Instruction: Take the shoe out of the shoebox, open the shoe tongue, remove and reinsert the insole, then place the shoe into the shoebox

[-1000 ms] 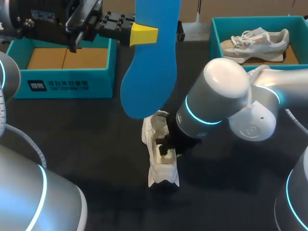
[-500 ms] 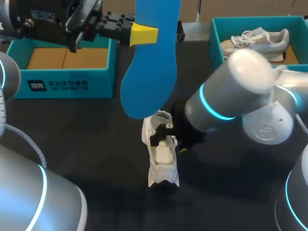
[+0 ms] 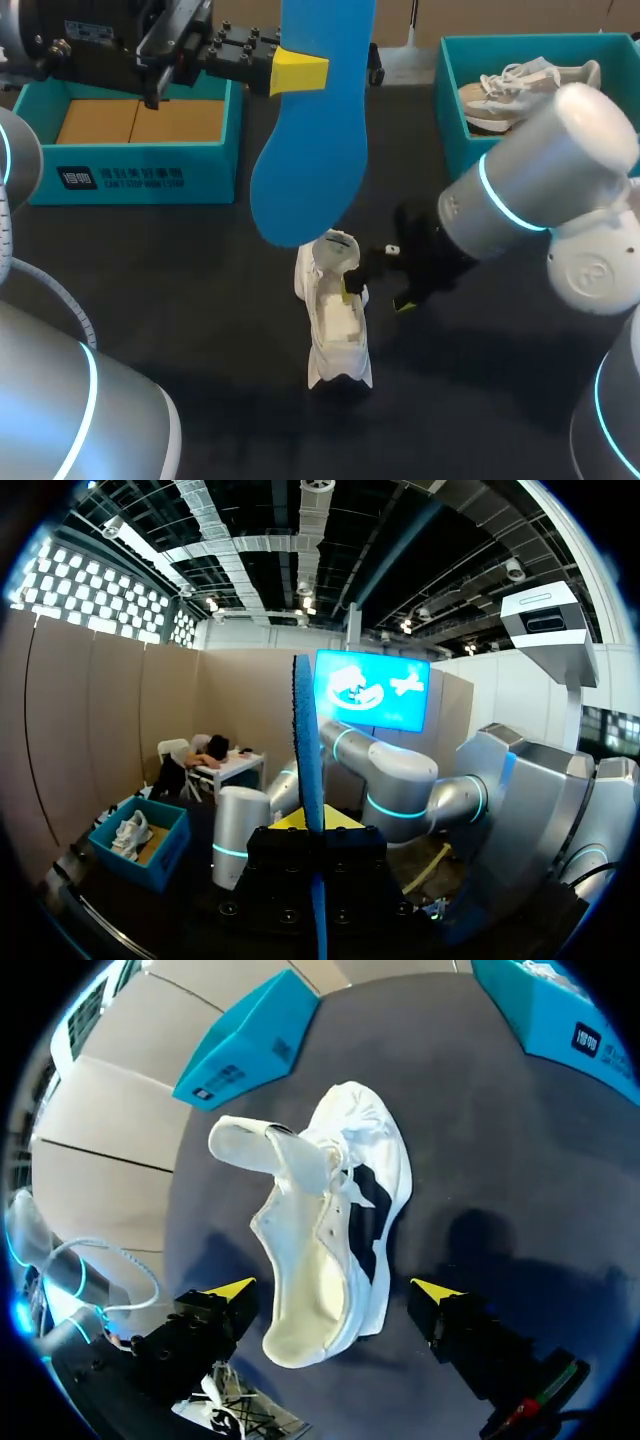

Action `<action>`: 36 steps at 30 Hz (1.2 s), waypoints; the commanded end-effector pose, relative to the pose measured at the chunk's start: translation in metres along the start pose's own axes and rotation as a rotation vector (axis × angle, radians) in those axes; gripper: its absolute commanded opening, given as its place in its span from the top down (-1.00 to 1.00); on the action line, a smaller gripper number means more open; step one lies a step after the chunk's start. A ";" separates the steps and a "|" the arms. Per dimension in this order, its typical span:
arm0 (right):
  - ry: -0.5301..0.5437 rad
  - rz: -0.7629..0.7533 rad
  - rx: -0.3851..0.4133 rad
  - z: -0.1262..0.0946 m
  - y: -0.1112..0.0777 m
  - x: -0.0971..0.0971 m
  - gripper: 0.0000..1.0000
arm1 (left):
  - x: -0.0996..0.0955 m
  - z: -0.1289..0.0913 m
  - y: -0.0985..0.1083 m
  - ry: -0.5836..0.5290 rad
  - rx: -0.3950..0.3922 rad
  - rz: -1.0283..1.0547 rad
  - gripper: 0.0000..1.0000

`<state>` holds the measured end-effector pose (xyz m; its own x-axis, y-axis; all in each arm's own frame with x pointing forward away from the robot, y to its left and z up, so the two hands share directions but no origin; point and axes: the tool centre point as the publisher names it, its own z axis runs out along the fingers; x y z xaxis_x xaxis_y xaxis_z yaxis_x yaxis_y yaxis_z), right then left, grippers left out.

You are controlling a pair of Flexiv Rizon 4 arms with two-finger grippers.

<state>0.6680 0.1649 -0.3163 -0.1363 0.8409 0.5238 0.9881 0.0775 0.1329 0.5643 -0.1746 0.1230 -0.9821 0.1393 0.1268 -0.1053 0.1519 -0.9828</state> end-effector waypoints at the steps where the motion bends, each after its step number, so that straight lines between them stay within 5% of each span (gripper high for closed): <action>1: 0.159 0.022 -0.025 -0.011 0.000 -0.014 -1.00 | -0.001 0.000 0.000 0.001 -0.002 0.000 1.00; 8: 0.293 -0.046 -0.115 -0.068 0.009 -0.012 -1.00 | -0.001 0.000 0.000 0.001 -0.002 0.000 1.00; 11: 0.385 -0.064 -0.067 -0.084 0.016 -0.010 -1.00 | -0.001 0.000 0.000 0.001 -0.002 0.000 1.00; 24: 0.386 -0.064 -0.064 -0.085 0.017 -0.009 -1.00 | -0.001 0.000 0.000 0.001 -0.002 0.000 1.00; 36: 0.501 -0.061 -0.024 -0.131 0.037 -0.007 -1.00 | -0.001 0.000 0.000 0.001 -0.002 0.000 1.00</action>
<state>0.6936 0.1015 -0.2086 -0.2152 0.4808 0.8500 0.9764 0.0886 0.1971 0.5643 -0.1746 0.1230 -0.9821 0.1393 0.1267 -0.1053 0.1520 -0.9828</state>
